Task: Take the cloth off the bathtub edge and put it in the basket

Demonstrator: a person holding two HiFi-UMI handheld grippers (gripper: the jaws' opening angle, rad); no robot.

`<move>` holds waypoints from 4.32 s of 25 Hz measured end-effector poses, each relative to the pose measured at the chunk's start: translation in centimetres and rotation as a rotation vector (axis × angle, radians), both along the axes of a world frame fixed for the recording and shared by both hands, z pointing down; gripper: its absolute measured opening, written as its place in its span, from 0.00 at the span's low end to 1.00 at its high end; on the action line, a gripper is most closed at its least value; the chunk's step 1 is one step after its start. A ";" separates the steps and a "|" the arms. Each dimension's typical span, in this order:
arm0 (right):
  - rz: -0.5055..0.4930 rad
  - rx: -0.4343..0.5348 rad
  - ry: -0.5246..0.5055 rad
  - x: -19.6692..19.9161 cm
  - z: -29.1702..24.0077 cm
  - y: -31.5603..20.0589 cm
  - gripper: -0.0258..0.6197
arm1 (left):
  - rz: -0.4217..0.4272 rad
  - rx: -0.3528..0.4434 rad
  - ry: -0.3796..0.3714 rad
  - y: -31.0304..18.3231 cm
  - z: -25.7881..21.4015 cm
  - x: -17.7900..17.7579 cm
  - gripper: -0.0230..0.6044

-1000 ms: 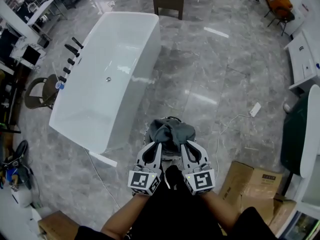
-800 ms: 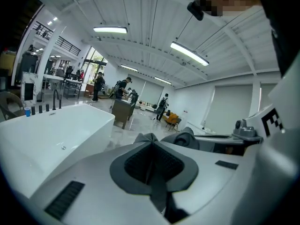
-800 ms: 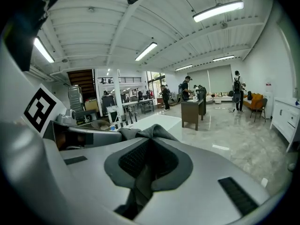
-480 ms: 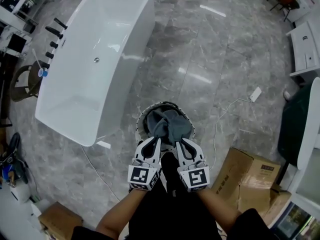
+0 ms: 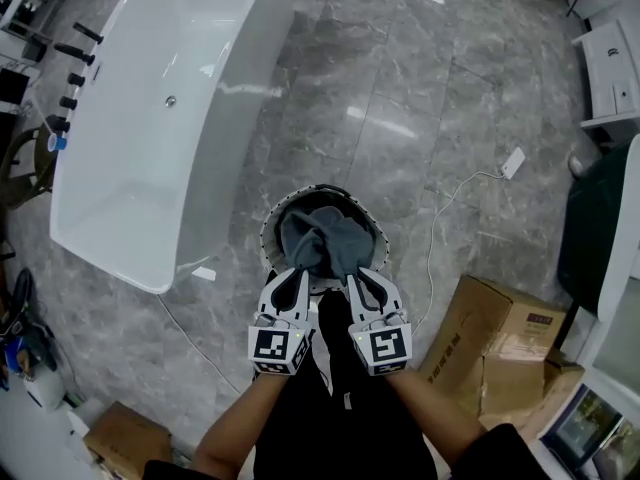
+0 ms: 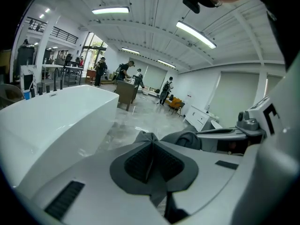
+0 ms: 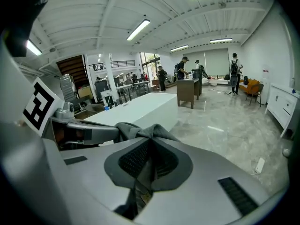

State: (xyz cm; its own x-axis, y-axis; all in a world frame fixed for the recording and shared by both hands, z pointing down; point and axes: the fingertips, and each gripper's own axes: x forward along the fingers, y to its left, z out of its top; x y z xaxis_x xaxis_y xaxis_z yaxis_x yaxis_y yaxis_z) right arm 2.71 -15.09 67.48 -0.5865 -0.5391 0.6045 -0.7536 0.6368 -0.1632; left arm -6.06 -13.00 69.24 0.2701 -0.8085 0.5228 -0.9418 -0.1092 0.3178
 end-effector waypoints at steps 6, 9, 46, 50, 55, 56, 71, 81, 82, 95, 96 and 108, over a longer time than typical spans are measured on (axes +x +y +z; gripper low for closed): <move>0.021 -0.042 0.022 -0.1 4.7 0.2 0.10 | 0.021 -0.040 -0.003 -0.3 4.7 0.2 0.08; 0.038 -0.062 0.038 0.2 7.2 0.2 0.10 | 0.026 -0.062 -0.007 -0.4 7.0 0.0 0.08; 0.047 -0.340 0.211 1.4 32.1 0.7 0.10 | 0.201 -0.355 -0.051 -1.3 31.8 -1.4 0.08; 0.045 -0.399 0.182 0.1 33.9 1.3 0.10 | 0.218 -0.376 -0.046 -1.6 33.5 -1.4 0.08; 0.040 -0.443 0.168 -0.4 36.0 2.0 0.10 | 0.237 -0.415 -0.046 -1.7 35.7 -1.2 0.08; 0.039 -0.452 0.163 -0.4 36.2 2.2 0.10 | 0.245 -0.418 -0.051 -1.7 36.0 -1.2 0.08; 0.028 -0.503 0.101 0.9 36.5 2.6 0.23 | 0.272 -0.417 -0.067 -1.8 35.8 -1.3 0.26; 0.016 -0.411 0.070 2.2 32.0 1.9 0.24 | 0.237 -0.360 -0.048 -0.9 31.2 0.2 0.26; 0.017 -0.397 0.065 2.3 31.0 1.6 0.24 | 0.233 -0.350 -0.047 -0.8 30.2 0.3 0.26; 0.017 -0.188 -0.026 4.9 11.8 1.2 0.24 | 0.153 -0.180 -0.012 0.5 10.8 3.4 0.24; 0.014 -0.169 -0.035 5.1 10.2 1.3 0.24 | 0.146 -0.155 -0.011 0.5 8.9 3.5 0.24; 0.021 0.056 -0.181 5.4 -15.2 2.7 0.24 | 0.181 0.107 0.004 2.9 -16.3 5.7 0.22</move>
State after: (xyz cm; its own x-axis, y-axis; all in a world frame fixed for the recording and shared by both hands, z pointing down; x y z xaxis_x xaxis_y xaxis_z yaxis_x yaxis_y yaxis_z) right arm 8.06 -12.38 52.31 -0.6714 -0.5817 0.4591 -0.7280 0.6334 -0.2622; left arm -0.35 -10.06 52.98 0.4179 -0.7976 0.4350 -0.9025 -0.3096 0.2994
